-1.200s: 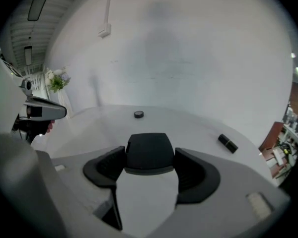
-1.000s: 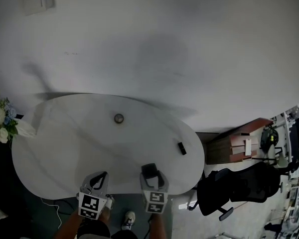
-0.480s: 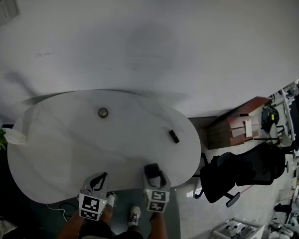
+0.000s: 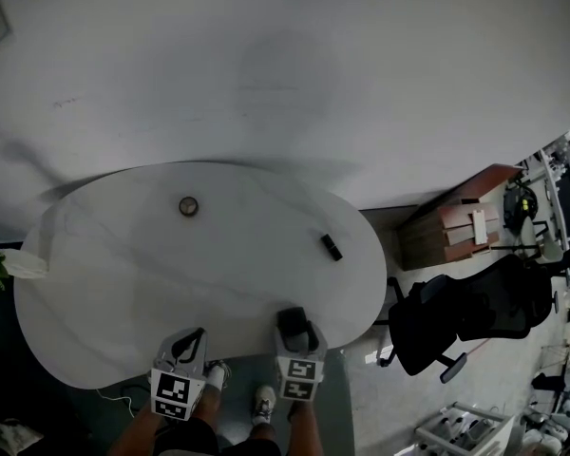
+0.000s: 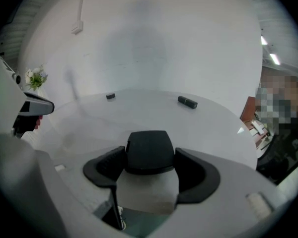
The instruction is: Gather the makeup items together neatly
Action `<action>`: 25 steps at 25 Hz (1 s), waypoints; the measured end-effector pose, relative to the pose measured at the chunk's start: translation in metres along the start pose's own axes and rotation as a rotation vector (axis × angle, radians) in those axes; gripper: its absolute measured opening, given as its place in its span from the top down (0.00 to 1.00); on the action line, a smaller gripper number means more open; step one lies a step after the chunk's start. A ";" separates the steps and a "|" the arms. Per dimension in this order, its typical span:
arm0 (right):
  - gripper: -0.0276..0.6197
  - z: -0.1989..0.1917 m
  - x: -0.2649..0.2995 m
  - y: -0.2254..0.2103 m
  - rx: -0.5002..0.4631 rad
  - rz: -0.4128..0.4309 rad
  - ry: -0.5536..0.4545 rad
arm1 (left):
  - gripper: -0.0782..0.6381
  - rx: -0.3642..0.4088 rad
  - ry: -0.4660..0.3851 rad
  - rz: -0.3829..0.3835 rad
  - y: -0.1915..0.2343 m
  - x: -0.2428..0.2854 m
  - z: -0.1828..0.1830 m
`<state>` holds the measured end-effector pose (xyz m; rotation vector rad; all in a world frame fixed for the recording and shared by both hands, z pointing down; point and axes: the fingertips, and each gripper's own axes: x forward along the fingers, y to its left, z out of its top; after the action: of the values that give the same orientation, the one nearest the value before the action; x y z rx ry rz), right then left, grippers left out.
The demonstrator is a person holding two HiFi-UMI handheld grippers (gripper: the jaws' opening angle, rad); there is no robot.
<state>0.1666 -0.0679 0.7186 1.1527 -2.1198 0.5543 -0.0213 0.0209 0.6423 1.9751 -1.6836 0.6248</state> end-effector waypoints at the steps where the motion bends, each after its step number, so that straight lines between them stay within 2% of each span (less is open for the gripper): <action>1: 0.46 -0.001 0.000 0.000 0.000 0.001 0.001 | 0.88 0.000 0.002 -0.001 -0.001 0.000 -0.001; 18: 0.43 -0.002 -0.002 -0.001 0.009 -0.010 -0.023 | 0.88 -0.006 0.003 0.014 0.000 -0.006 -0.006; 25: 0.43 0.023 -0.026 -0.002 -0.014 0.007 -0.073 | 0.88 0.002 -0.041 0.029 -0.005 -0.016 0.017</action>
<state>0.1703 -0.0687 0.6843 1.1747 -2.1861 0.5068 -0.0184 0.0238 0.6191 1.9804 -1.7389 0.6002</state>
